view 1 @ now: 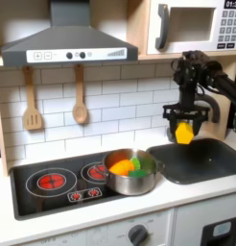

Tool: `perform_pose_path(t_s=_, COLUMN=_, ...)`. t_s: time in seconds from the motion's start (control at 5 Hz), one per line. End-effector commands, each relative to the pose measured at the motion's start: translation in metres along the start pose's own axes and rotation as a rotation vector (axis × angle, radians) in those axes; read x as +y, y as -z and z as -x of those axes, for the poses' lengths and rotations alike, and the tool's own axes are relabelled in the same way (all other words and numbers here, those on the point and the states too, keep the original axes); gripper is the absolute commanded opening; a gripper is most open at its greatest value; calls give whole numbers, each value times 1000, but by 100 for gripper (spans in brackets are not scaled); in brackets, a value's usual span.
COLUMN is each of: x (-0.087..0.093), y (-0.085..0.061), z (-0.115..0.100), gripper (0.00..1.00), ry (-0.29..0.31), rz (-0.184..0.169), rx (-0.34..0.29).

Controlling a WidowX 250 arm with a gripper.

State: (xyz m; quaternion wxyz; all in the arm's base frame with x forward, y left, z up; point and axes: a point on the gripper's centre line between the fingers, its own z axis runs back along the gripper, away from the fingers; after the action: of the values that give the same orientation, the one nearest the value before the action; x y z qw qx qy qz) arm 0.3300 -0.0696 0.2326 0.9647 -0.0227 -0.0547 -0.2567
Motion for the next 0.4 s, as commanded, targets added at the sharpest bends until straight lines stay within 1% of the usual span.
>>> perform_pose_path(t_s=0.0, x=-10, y=4, z=-24, gripper=0, ry=86, rz=-6, rx=75)
perform_pose_path(t_s=0.2, x=-6, y=5, z=-40, gripper=0, ry=142, rz=-47, rx=154)
